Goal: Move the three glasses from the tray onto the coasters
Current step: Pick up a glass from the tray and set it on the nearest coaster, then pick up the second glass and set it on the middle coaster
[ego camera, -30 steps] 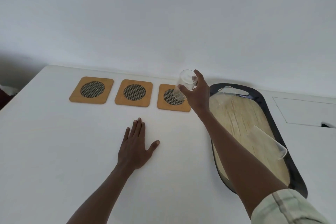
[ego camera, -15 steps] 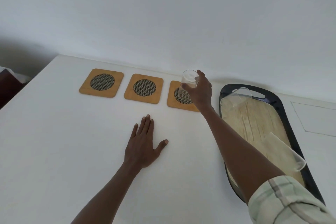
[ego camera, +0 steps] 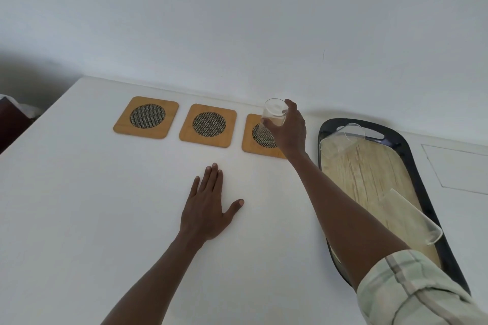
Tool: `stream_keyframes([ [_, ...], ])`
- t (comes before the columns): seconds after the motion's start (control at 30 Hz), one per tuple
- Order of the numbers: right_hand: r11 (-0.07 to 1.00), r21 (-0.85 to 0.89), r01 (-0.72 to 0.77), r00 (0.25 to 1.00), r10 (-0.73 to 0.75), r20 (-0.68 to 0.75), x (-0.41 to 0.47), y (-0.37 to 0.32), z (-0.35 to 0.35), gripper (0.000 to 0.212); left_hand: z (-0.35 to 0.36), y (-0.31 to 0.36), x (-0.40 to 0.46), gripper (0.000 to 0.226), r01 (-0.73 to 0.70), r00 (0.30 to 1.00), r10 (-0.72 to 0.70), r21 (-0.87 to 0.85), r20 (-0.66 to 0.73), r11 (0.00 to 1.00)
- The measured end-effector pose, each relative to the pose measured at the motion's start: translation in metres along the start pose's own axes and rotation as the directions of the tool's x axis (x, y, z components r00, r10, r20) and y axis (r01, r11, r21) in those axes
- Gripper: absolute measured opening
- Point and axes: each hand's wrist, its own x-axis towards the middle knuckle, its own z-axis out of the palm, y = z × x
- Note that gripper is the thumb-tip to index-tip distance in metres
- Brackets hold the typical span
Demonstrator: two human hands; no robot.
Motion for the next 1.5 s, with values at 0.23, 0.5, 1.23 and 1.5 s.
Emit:
stream_keyframes([
  [0.23,1.000,-0.006,0.007,1.000,-0.007,0.024,-0.002,-0.002,-0.001,0.086,-0.001,0.000,-0.001,0.098,0.002,1.000,-0.002,-0.004,0.002,1.000],
  [0.5,0.990,0.129,-0.063,0.993,0.074,-0.087,-0.012,-0.008,-0.018,0.082,-0.002,0.001,-0.001,0.097,-0.001,1.000,0.001,-0.014,-0.001,1.000],
  [1.23,0.988,-0.086,-0.126,0.960,0.099,-0.264,-0.121,0.088,-0.149,0.035,-0.001,0.029,-0.022,0.106,-0.033,0.997,0.036,-0.040,0.064,0.999],
  [1.5,0.954,-0.204,-0.218,0.943,0.152,-0.295,-0.145,0.133,-0.203,0.042,0.011,0.068,-0.044,0.103,-0.137,0.984,0.141,-0.045,0.107,0.990],
])
